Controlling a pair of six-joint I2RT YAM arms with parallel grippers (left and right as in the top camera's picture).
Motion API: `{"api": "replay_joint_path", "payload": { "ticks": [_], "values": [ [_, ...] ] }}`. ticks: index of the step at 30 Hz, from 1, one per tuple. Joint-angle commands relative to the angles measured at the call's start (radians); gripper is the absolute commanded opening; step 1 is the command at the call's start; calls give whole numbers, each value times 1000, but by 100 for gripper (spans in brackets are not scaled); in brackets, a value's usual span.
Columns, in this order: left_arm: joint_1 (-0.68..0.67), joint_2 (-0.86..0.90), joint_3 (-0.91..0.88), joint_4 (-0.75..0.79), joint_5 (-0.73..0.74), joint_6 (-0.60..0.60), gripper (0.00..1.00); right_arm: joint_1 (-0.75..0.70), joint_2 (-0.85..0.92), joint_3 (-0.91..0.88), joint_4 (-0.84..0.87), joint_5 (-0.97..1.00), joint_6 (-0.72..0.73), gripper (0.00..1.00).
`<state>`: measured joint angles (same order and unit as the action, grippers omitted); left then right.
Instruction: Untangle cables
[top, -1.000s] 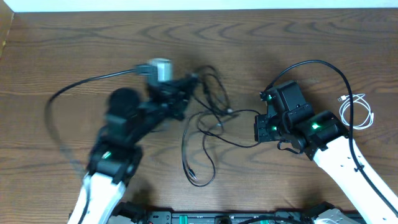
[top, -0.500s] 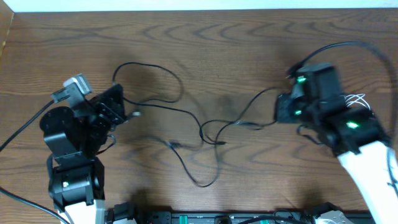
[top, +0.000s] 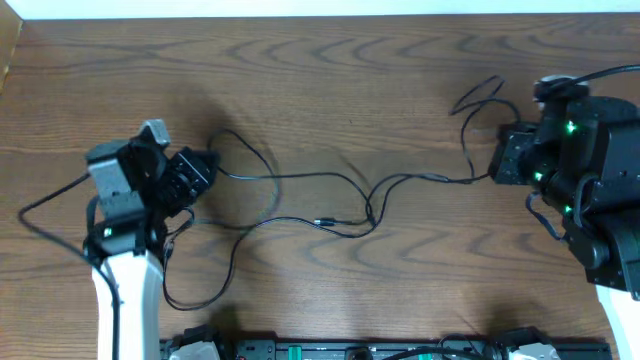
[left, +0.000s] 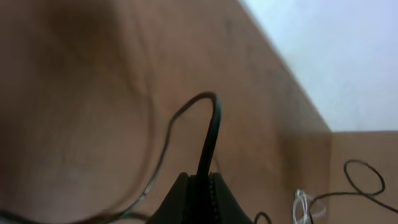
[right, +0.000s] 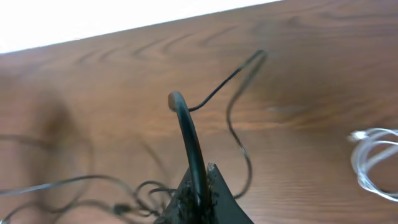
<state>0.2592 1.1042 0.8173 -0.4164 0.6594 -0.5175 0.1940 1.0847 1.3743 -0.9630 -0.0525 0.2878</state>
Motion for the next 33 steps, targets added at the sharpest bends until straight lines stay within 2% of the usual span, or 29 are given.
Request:
{"api": "replay_joint_path", "payload": {
  "ticks": [1,5,9,13,15,16,17,21,23,26,29,33],
  "values": [
    [4,93,20,-45,59,76,7,-5,24,15,-6,-149,-68,1],
    [4,185,20,-70,58,156,7,-5,57,15,-48,-148,-68,1],
    [4,245,20,-72,59,162,8,-5,109,15,-88,-167,-68,1],
    [1,275,18,-73,59,162,8,-4,157,14,-80,-285,-68,1],
    [-10,285,13,-72,58,162,17,-4,184,14,-73,-340,-68,1],
    [-15,288,10,-72,58,162,35,-4,200,14,-72,-344,-67,1],
    [-23,294,7,-72,58,163,42,-4,214,14,-73,-343,-67,1],
    [-60,312,5,-72,56,174,65,-3,285,13,-97,-343,-68,1],
    [-83,314,5,-71,56,194,71,-3,317,13,-113,-343,-68,1],
    [-122,314,5,-69,55,211,74,-3,356,13,-134,-338,-69,1],
    [-168,314,5,-69,19,211,85,-3,385,13,-148,-278,-68,4],
    [-249,314,5,-85,-134,211,87,0,426,12,-167,-234,-68,34]
  ]
}}
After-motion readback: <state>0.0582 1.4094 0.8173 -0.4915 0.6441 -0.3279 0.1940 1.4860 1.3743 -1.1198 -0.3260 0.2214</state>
